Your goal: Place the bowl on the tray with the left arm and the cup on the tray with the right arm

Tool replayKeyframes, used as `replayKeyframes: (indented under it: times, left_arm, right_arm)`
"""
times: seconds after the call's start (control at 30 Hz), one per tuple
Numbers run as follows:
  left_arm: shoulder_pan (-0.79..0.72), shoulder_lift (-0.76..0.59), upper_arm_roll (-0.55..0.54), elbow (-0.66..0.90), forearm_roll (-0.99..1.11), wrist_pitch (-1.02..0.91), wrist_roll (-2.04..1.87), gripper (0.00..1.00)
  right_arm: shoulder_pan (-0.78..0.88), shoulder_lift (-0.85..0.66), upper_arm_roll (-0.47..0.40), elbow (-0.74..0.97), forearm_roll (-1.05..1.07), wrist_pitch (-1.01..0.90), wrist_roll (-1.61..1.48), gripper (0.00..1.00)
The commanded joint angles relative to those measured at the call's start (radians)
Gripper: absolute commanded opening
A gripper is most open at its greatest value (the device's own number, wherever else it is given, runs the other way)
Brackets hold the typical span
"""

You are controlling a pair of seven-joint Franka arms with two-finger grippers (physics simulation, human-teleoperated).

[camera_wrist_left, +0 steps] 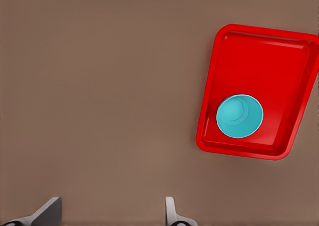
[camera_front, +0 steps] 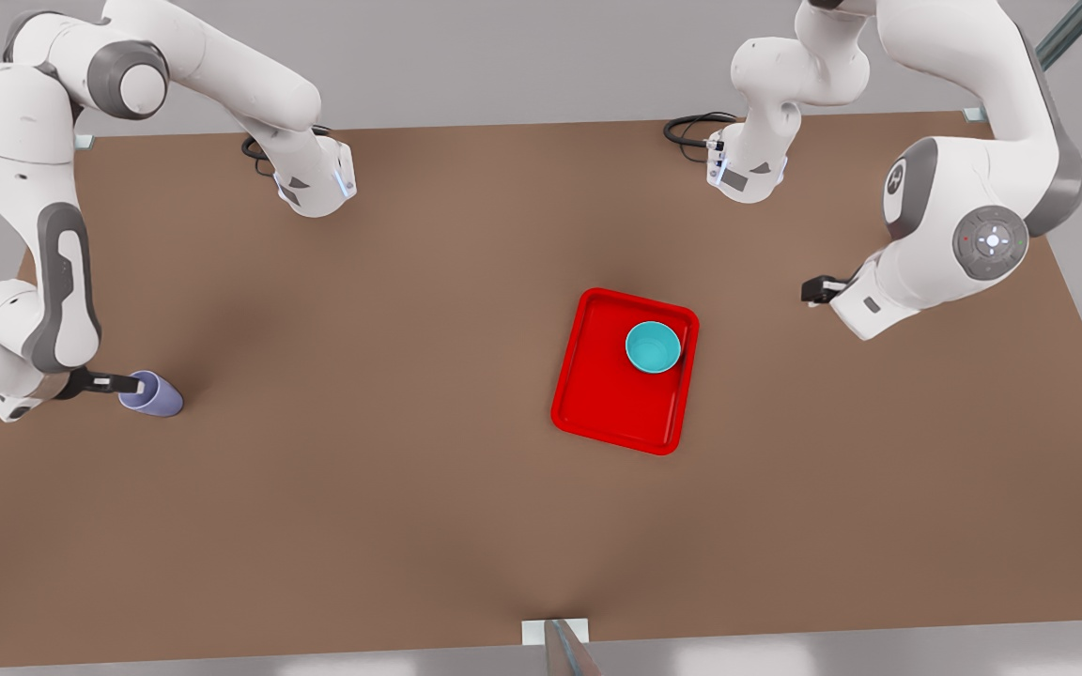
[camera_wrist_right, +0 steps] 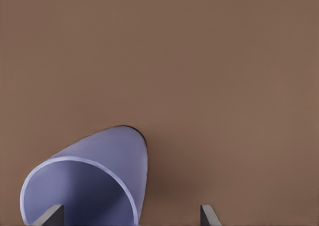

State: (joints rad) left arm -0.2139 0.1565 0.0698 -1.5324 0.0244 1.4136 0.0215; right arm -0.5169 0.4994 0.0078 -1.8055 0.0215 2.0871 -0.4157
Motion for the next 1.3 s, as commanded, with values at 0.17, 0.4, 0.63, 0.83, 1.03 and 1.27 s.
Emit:
replayKeyframes:
  times: [0.17, 0.4, 0.63, 0.83, 1.03, 1.27]
  left_arm:
    - [0.001, 0.0, 0.001, 0.0, 0.0, 0.001, 0.0, 1.0]
    - [0.001, 0.001, 0.001, 0.0, 0.0, 0.002, -0.002, 1.0]
    - [0.001, 0.0, 0.001, 0.002, 0.0, 0.002, -0.002, 1.0]
    - [0.001, 0.0, 0.001, 0.002, 0.0, 0.002, -0.002, 1.0]
    - [0.001, 0.001, 0.007, 0.011, 0.002, 0.002, 0.002, 1.0]
    - [0.001, 0.0, 0.015, 0.021, 0.002, -0.001, 0.003, 1.0]
  right_arm:
    - [0.0, 0.024, 0.001, -0.005, 0.0, 0.021, 0.0, 1.0]
    - [0.008, 0.028, 0.001, -0.003, 0.0, 0.041, 0.002, 0.21]
    - [0.006, 0.034, 0.001, 0.002, -0.002, 0.039, -0.002, 0.21]
    - [0.009, 0.033, 0.001, 0.005, -0.002, 0.036, -0.003, 0.21]
    - [0.061, -0.058, 0.041, 0.014, 0.0, -0.024, 0.015, 0.21]
    - [0.264, -0.174, 0.044, 0.014, 0.011, -0.128, 0.229, 0.21]
